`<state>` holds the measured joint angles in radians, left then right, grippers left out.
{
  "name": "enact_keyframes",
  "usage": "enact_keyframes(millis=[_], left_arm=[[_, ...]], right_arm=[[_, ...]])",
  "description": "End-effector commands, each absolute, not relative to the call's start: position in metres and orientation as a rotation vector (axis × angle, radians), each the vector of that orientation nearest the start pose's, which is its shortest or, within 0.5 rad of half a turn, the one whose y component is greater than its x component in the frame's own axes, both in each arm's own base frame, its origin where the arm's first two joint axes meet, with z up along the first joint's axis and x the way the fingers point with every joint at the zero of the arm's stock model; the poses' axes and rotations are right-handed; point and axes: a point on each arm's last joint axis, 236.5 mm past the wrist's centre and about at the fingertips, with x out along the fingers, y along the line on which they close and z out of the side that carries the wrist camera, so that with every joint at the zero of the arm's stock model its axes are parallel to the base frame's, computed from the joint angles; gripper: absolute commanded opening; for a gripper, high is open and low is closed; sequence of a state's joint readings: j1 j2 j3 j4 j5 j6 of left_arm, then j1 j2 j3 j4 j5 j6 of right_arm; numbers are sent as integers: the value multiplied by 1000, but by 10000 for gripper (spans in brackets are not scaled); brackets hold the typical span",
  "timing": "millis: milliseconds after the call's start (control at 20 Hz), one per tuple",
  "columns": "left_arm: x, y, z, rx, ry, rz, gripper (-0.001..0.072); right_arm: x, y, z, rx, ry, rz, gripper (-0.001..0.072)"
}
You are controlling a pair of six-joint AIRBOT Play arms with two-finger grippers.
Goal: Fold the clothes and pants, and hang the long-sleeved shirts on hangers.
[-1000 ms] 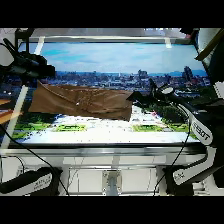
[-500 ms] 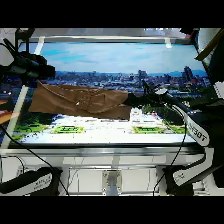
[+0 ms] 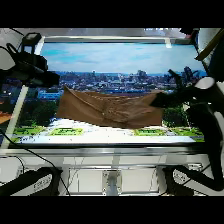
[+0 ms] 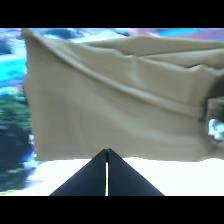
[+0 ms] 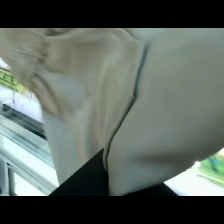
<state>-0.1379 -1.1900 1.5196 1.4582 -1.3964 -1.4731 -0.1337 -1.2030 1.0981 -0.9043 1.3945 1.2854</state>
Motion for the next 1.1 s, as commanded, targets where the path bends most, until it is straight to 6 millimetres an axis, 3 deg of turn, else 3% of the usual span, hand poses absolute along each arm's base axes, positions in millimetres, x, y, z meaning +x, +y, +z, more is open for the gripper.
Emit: enact_keyframes(millis=[0, 100, 250, 350, 450, 600, 700, 900, 1050], left_arm=[[378, -129, 140, 82, 1041, -389, 11], [389, -181, 119, 99, 995, -491, 11], [385, -280, 80, 78, 993, -701, 11], [369, -331, 38, 71, 1054, -780, 10], [353, -366, -6, 108, 1108, -821, 11], [339, -391, -58, 113, 1176, -816, 11], [340, -391, -72, 113, 1198, -802, 11], [370, -397, -60, 23, 1102, -758, 11], [371, -419, -45, -86, 1054, -793, 11]], right_arm=[[313, 59, 105, 433, 1209, 393, 19], [332, 68, 138, 430, 1095, 422, 19], [364, 98, 176, 404, 965, 501, 18], [374, 120, 181, 415, 982, 533, 18], [379, 141, 176, 411, 1019, 571, 18], [383, 166, 162, 405, 1076, 616, 18], [385, 177, 159, 394, 1086, 638, 18], [394, 177, 185, 366, 1019, 649, 18], [396, 177, 210, 342, 970, 656, 18]])
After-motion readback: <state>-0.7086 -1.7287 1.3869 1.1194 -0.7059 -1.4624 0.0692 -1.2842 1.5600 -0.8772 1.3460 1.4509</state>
